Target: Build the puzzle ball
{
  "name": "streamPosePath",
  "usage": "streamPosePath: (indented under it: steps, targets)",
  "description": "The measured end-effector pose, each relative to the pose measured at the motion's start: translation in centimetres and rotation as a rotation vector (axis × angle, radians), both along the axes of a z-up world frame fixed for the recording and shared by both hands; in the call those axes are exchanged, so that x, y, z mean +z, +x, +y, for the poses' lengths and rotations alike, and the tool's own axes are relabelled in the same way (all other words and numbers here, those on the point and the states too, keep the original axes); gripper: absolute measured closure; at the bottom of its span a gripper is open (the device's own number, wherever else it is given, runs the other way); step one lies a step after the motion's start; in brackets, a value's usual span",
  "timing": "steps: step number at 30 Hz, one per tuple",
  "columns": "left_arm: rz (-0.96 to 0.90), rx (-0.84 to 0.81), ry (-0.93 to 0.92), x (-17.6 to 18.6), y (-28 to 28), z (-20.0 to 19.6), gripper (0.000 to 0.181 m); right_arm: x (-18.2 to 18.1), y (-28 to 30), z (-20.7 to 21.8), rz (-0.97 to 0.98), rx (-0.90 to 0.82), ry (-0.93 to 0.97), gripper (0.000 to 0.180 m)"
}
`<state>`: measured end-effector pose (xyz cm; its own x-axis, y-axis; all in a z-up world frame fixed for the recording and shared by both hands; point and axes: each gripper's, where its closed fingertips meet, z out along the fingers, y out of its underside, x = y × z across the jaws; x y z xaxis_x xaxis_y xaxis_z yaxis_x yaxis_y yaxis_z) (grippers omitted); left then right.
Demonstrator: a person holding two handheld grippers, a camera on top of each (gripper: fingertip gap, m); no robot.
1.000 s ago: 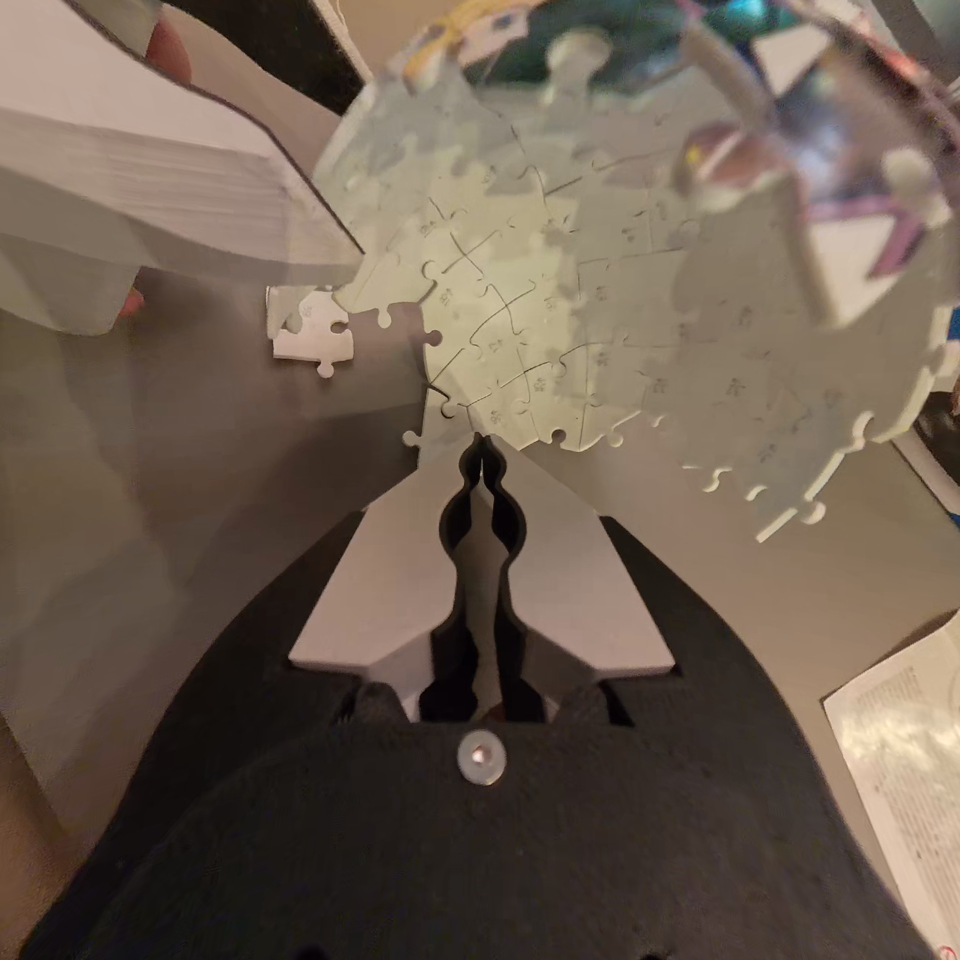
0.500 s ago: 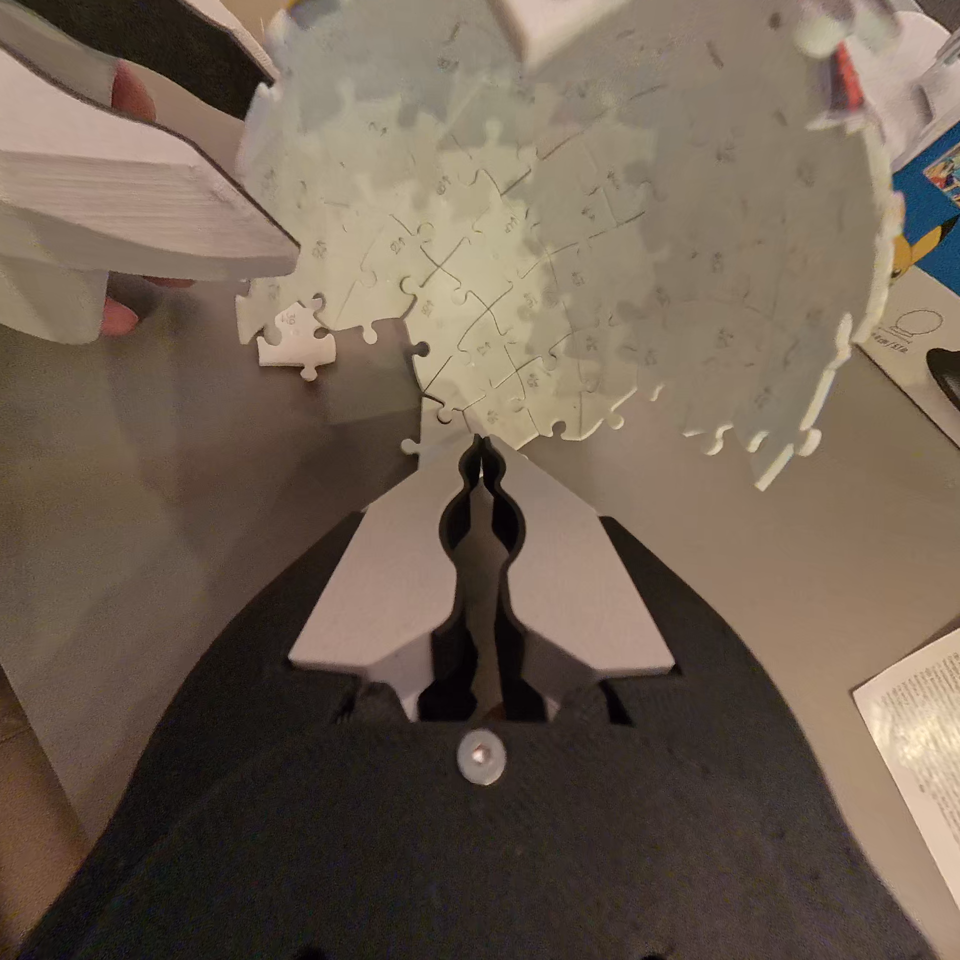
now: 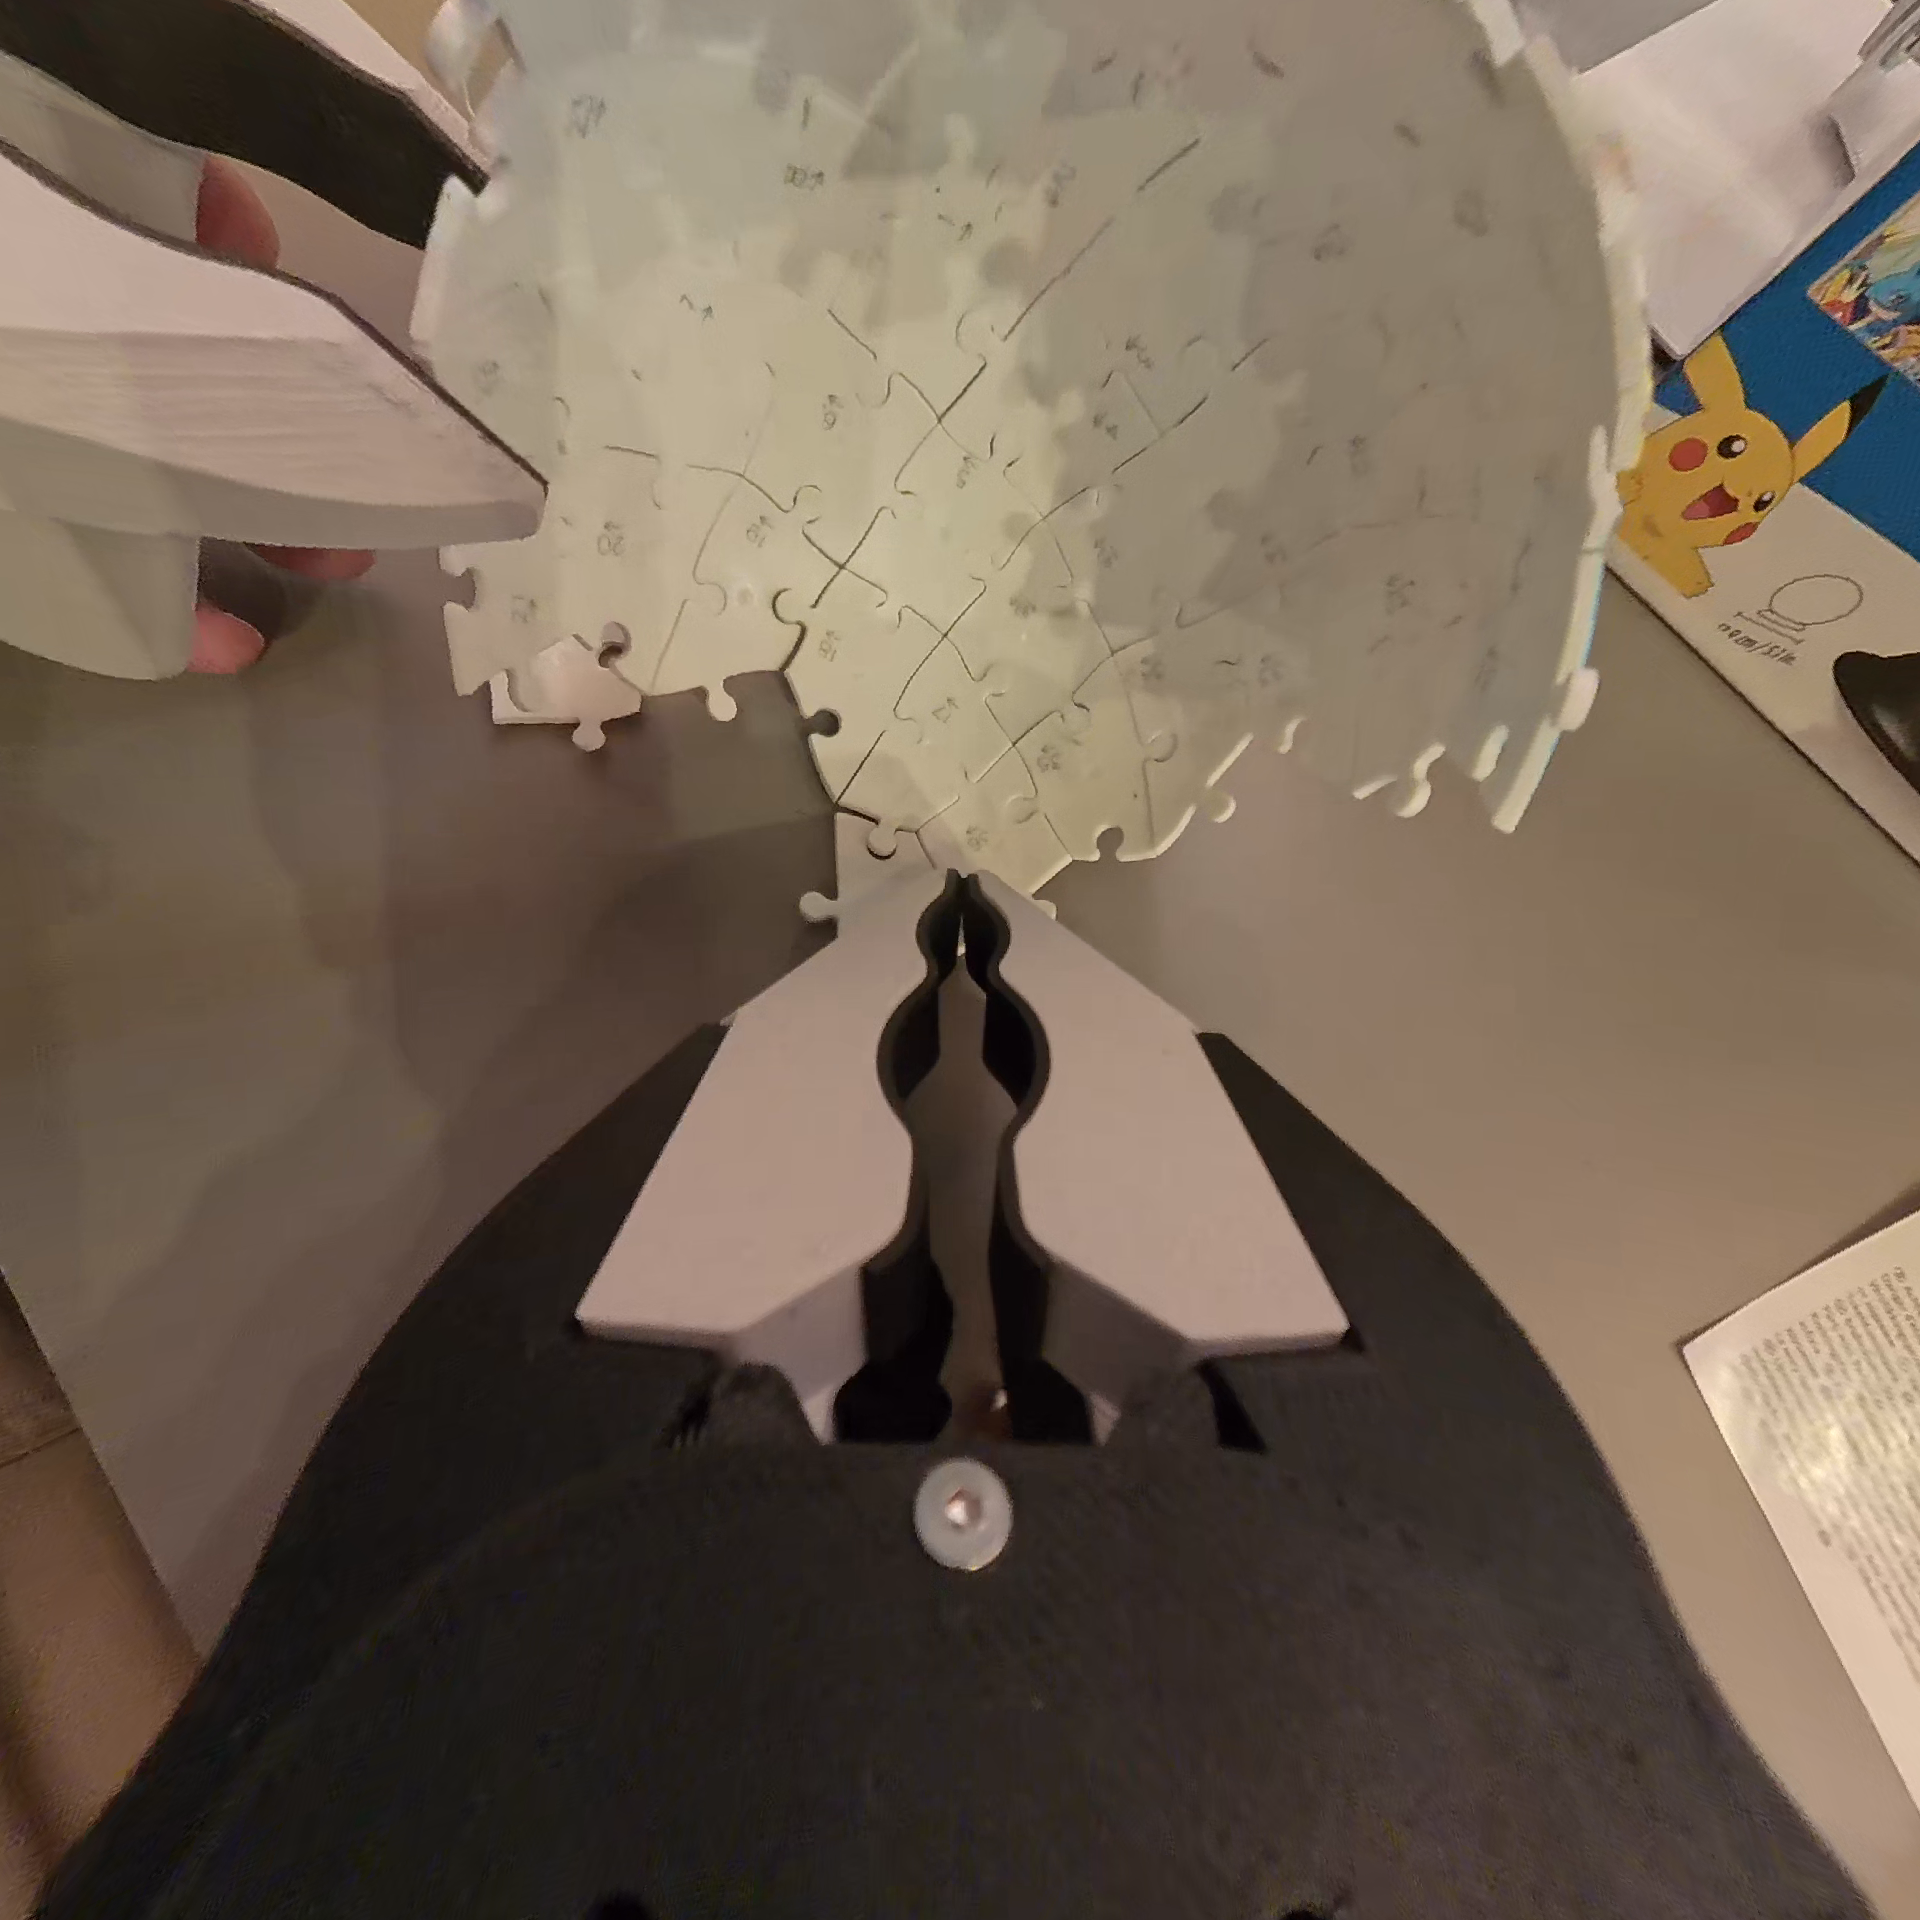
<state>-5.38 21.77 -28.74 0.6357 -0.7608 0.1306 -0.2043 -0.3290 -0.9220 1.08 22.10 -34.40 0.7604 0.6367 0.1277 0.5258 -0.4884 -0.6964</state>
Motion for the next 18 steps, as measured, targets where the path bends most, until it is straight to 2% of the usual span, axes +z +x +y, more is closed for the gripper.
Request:
streamPosePath:
  steps: [18]
  targets:
    - [0.006,0.005,0.001,-0.07,-0.11,0.18,0.147,0.31,0.18,0.0,-0.006,0.021,0.0,0.18]
